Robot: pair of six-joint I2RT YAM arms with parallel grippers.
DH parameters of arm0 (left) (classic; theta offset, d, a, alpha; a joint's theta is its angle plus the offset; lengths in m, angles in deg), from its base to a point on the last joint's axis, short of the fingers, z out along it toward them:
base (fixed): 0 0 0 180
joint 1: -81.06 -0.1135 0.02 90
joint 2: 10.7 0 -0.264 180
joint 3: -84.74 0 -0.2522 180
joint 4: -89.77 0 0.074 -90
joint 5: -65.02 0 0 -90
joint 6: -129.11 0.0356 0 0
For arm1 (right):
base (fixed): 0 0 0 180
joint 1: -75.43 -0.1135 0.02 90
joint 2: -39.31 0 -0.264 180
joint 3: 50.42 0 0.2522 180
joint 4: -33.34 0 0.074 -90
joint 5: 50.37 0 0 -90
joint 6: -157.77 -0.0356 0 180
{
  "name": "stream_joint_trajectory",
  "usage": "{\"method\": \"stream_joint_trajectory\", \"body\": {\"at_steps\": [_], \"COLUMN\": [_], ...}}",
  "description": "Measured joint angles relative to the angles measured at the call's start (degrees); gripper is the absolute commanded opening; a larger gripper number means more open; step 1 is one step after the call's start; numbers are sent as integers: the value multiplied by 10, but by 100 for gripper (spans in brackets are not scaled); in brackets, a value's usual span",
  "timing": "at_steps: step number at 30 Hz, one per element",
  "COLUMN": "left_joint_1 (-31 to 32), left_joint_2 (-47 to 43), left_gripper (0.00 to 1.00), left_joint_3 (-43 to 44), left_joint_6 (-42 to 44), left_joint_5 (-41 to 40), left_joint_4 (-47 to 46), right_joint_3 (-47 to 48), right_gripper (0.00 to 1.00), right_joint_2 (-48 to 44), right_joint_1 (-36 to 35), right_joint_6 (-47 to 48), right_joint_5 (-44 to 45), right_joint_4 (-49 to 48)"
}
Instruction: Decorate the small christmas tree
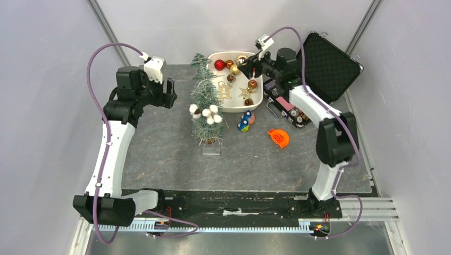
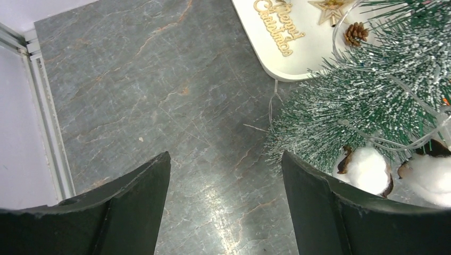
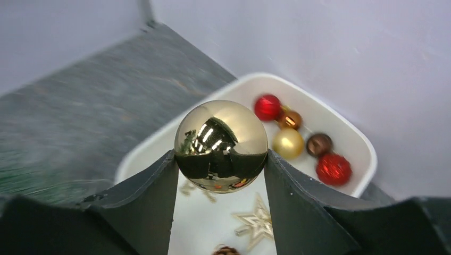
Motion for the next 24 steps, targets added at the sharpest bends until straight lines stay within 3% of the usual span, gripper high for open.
{"method": "stream_joint_trajectory", "body": {"at_steps": [5,9,17,24], "left_joint_1": [0,3,30,44], "left_joint_2": [-1,-5,-12,-12], "left_gripper": [82,81,78,78], "left_joint_3": [0,1,29,71], "left_joint_6": [0,0,1,1], "left_joint_5": [15,37,64,81], "left_joint_4": [3,14,38,61], "right_joint_3": [-80,-141,-183,-170], "right_gripper": [32,32,34,35], "right_joint_2": [-127,-210,-323,-348], "right_joint_1": [8,-5,-52,-106], "right_joint_6": [-55,-57,29,82], "right_joint_5": [-145,-202,-211,-228], "right_joint_4": [-35,-24,96,163]}}
